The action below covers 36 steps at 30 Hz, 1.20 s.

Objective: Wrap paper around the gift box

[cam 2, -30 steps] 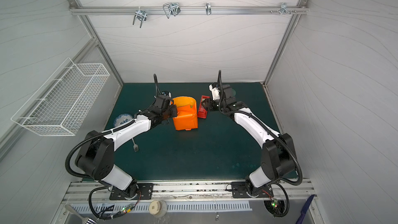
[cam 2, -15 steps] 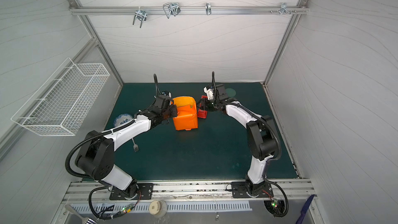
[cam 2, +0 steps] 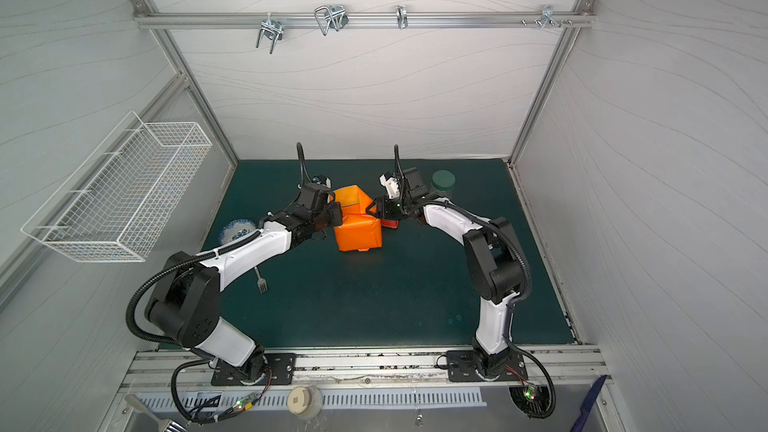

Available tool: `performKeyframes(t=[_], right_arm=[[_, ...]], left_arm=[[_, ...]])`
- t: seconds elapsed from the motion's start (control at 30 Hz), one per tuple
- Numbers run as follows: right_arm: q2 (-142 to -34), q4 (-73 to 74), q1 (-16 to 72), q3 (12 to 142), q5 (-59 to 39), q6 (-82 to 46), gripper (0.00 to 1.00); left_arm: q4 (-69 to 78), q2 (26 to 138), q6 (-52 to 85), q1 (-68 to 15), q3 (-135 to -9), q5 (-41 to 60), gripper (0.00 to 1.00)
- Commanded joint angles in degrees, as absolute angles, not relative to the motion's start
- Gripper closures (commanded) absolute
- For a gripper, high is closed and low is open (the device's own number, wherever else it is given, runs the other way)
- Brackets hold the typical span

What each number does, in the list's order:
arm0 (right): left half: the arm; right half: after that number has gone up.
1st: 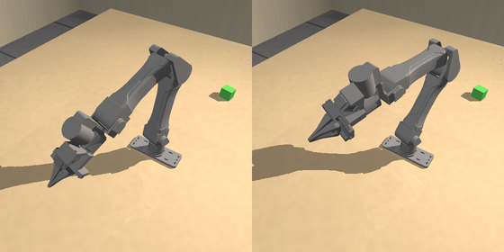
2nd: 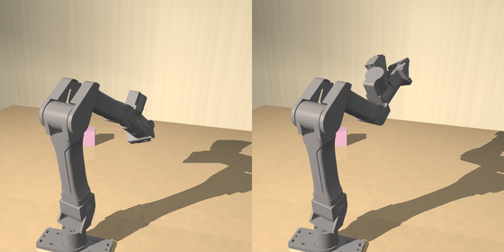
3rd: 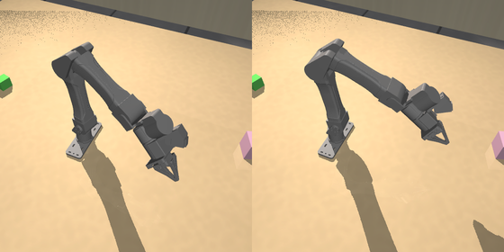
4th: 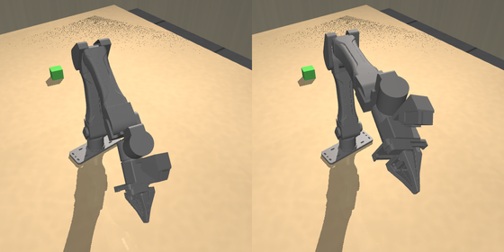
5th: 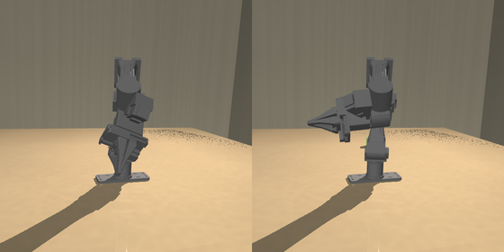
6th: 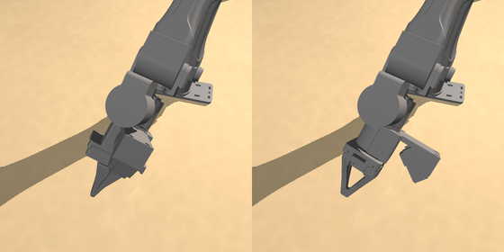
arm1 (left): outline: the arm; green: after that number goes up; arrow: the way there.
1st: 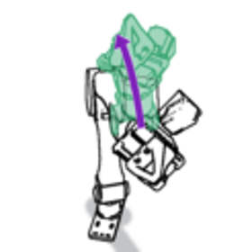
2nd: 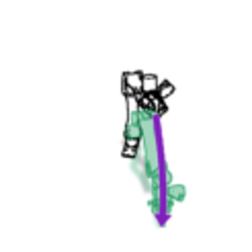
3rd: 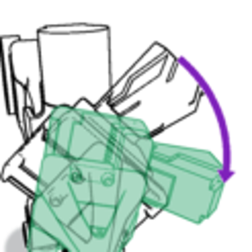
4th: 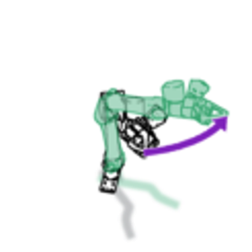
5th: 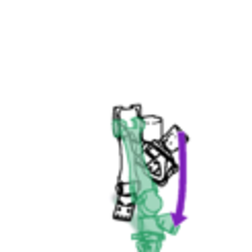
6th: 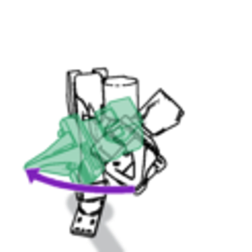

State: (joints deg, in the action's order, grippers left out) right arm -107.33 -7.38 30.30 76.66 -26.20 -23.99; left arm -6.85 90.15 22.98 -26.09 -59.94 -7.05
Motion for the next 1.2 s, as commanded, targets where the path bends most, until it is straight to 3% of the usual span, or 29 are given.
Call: performKeyframes(t=[0.0, 0.2, 0.37, 0.6, 1.17], right_arm=[[-109.5, -7.5, 30.5, 75.4, -22.9, -23.0, 0.48], [-108.3, -4.3, 30.5, 70.5, -22.0, -24.2, 0.49], [-107.7, -3.4, 30.5, 69.1, -22.5, -24.5, 0.5], [-107.2, -3.0, 30.6, 68.6, -22.7, -24.4, 0.5], [-106.8, -2.5, 30.6, 68.0, -23.0, -24.3, 0.51]], left_arm=[[-7.6, 90.3, 23.3, -26.1, -59.9, -5.2, 0.85], [-7.0, 84.5, 24.9, -25.8, -58.7, -1.9, 0.53], [-3.9, 75.7, 29.5, -21.9, -52.3, 5.6, 0.4], [-2.9, 74.2, 35.7, -13.3, -50.1, 14.5, 0.46], [-0.5, 90.9, 34.0, -14.6, -60.6, 21.6, 0.46]])
